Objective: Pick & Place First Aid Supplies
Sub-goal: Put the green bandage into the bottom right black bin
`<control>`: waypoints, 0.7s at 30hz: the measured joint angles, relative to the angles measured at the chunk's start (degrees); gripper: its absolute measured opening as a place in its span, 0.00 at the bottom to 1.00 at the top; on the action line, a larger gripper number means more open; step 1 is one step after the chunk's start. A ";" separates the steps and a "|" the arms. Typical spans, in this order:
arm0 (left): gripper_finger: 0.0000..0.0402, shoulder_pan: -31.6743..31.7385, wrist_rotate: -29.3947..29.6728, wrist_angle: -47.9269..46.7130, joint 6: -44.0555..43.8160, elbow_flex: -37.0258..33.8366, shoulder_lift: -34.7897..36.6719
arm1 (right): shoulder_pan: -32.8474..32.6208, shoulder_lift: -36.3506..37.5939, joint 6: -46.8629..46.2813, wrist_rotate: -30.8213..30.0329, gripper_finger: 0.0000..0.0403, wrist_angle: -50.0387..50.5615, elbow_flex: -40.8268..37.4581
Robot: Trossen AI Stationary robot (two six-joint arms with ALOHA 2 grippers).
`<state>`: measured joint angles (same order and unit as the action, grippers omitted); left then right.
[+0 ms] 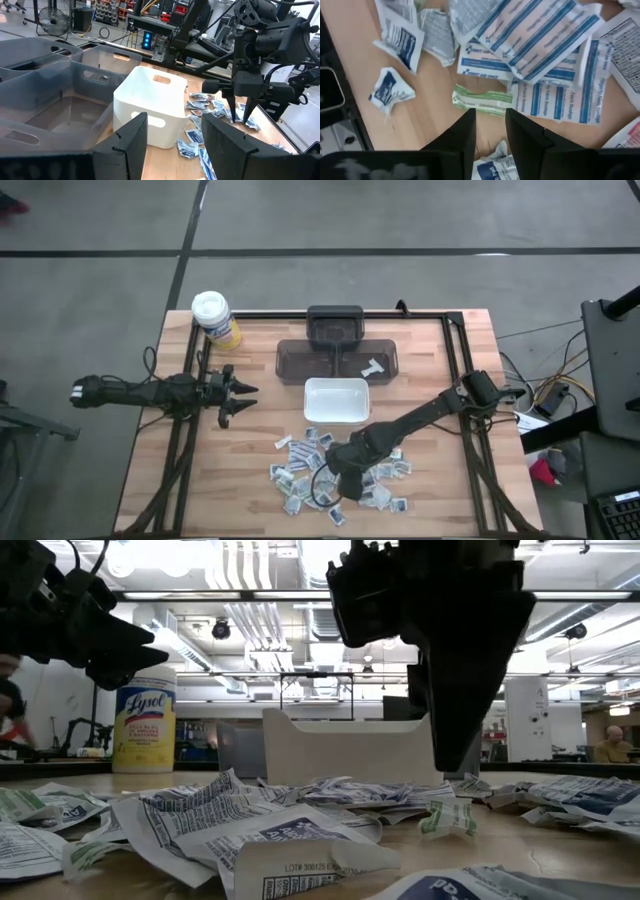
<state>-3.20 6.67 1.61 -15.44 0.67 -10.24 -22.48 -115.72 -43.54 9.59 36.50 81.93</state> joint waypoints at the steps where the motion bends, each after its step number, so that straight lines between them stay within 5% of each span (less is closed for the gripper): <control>1: 0.46 0.00 -0.02 0.00 0.00 0.00 0.00 | 0.00 0.00 -0.25 -0.67 0.25 -0.02 0.02; 21: 0.46 0.01 -0.02 0.04 0.00 0.00 -0.02 | -0.24 -0.01 -2.61 -0.99 0.24 0.26 -2.71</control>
<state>-3.19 6.66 1.65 -15.44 0.67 -10.26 -22.72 -115.73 -46.15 8.60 36.75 79.22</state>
